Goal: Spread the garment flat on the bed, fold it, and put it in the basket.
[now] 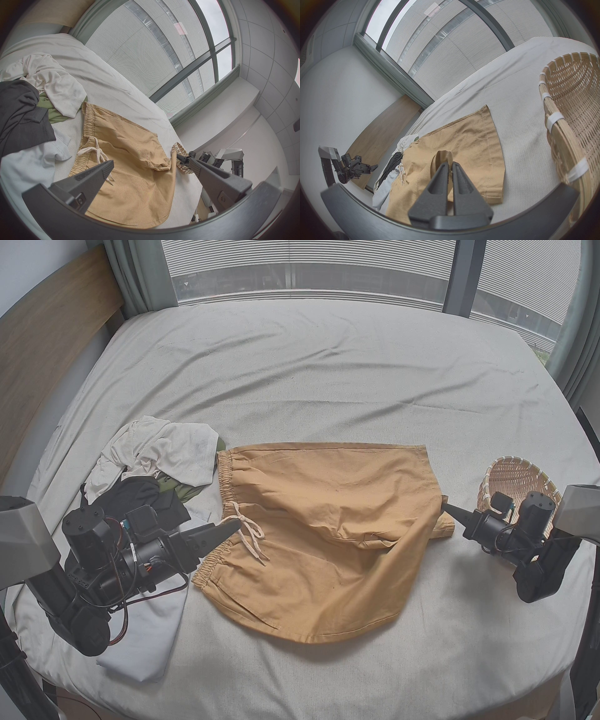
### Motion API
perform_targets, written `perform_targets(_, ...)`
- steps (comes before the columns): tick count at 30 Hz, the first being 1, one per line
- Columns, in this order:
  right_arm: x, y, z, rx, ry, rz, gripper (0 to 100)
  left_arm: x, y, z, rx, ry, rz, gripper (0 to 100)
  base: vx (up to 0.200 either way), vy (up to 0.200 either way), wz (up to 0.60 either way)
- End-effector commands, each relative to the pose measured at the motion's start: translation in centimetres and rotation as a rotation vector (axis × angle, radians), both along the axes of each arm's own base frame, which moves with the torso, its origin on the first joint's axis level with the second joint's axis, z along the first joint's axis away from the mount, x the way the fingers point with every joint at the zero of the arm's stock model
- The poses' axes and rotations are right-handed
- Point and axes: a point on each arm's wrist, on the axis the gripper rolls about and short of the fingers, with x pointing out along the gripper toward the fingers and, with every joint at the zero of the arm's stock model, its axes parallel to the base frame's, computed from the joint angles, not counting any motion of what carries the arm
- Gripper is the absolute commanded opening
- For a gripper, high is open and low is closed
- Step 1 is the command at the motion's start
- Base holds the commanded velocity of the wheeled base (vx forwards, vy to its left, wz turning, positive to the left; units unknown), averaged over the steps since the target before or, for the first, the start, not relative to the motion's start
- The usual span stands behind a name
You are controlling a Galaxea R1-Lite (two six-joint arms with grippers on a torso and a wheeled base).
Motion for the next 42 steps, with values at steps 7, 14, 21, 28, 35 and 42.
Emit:
perform_targets(7,0.8,0.0,-1.0,-0.003,0.009,-0.005,100,0.0,-0.1,0.0,-0.001,-0.001,-0.005,100,0.000,0.000,0.00)
perform_targets(14,0.2,-0.2,-0.8,-0.003,0.022,-0.073,100,0.0,-0.2,0.0,0.000,0.000,-0.006,100,0.000,0.000,0.00)
perform_targets(21,-3.1,0.4,-0.5,-0.013,0.088,-0.046,100,0.0,-0.2,0.0,-0.001,-0.001,-0.006,100,0.000,0.000,0.00)
perform_targets(28,-3.6,1.5,-1.4,-0.018,0.131,-0.009,100,0.0,-0.2,0.1,-0.002,-0.004,-0.006,100,0.000,0.000,0.00)
perform_targets(35,-3.6,2.8,-1.9,-0.023,0.142,0.029,100,0.0,-0.2,0.1,-0.002,-0.007,-0.006,100,0.000,0.000,0.00)
perform_targets(42,-3.7,3.5,-1.9,-0.026,0.141,0.046,100,-0.2,-0.1,0.4,-0.005,-0.016,-0.006,100,0.000,0.000,0.00)
